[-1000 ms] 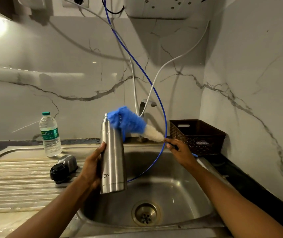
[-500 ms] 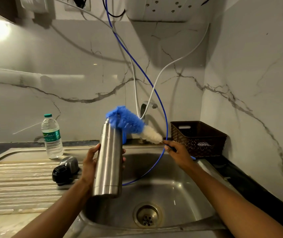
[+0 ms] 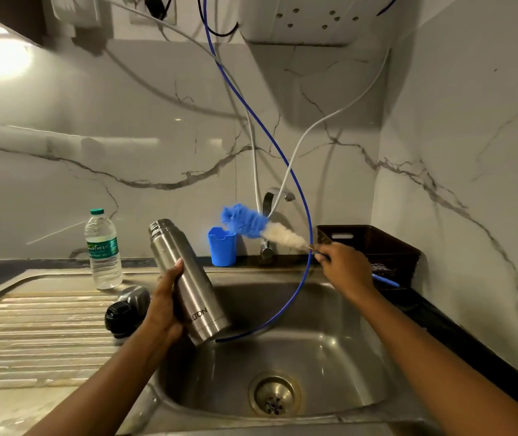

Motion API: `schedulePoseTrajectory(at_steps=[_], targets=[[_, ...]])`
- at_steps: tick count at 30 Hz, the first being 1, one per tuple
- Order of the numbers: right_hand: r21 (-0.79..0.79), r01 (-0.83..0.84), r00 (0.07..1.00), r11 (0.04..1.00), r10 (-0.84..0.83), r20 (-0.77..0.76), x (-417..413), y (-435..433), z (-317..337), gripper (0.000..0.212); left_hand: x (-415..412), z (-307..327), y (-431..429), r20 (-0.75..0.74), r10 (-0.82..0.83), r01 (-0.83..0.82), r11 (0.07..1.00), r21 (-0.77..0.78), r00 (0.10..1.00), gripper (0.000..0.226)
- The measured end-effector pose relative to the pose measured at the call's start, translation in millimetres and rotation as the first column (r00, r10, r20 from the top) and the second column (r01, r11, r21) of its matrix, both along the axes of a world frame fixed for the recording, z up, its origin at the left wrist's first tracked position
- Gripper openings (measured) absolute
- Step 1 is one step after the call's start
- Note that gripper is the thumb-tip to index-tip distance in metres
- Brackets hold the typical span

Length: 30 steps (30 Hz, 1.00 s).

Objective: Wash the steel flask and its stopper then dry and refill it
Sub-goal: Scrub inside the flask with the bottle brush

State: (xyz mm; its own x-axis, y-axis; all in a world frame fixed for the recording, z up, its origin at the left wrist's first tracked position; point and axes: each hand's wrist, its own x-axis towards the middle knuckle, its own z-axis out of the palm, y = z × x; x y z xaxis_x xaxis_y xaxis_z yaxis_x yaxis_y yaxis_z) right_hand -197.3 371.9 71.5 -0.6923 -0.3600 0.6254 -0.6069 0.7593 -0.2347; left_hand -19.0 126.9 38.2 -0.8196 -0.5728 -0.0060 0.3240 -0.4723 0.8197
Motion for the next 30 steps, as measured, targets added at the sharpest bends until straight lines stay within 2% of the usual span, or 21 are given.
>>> schedulePoseTrajectory(at_steps=[1, 5, 8, 12, 16, 23, 27, 30], targets=[[0.054, 0.018, 0.999, 0.998, -0.016, -0.039, 8, -9, 7, 0.029, 0, 0, -1, 0.011, 0.012, -0.012, 1.0, 0.004, 1.0, 0.074], [0.25, 0.088, 0.991, 0.964, -0.058, -0.122, 31, -57, 34, 0.029, 0, -3, -6, 0.02, -0.001, 0.0, 0.998, 0.063, 1.0, 0.058], [0.344, 0.194, 0.975, 0.919, -0.143, -0.169, 35, -94, 67, 0.025, 1, -3, -13, 0.004, 0.0, 0.0, 0.996, 0.092, 1.0, 0.058], [0.482, 0.311, 0.943, 0.819, -0.204, -0.262, 35, -131, 110, 0.023, -1, -5, -25, -0.029, -0.002, 0.006, 0.992, 0.126, 1.0, 0.079], [0.635, 0.329, 0.939, 0.698, -0.172, -0.298, 29, -159, 134, 0.024, -6, -9, -30, -0.024, -0.008, 0.012, 0.99, 0.139, 1.0, 0.073], [0.749, 0.371, 0.914, 0.549, -0.075, -0.399, 8, -194, 126, 0.029, -14, -16, -35, 0.044, -0.014, 0.008, 0.99, 0.138, 0.999, 0.063], [0.782, 0.362, 0.897, 0.507, 0.037, -0.44, 1, -194, 140, 0.031, -16, -17, -34, 0.043, -0.015, 0.01, 0.991, 0.13, 0.999, 0.062], [0.773, 0.4, 0.88, 0.493, 0.03, -0.474, 0, -190, 145, 0.031, -17, -16, -32, 0.039, -0.002, -0.003, 0.991, 0.133, 0.999, 0.057]])
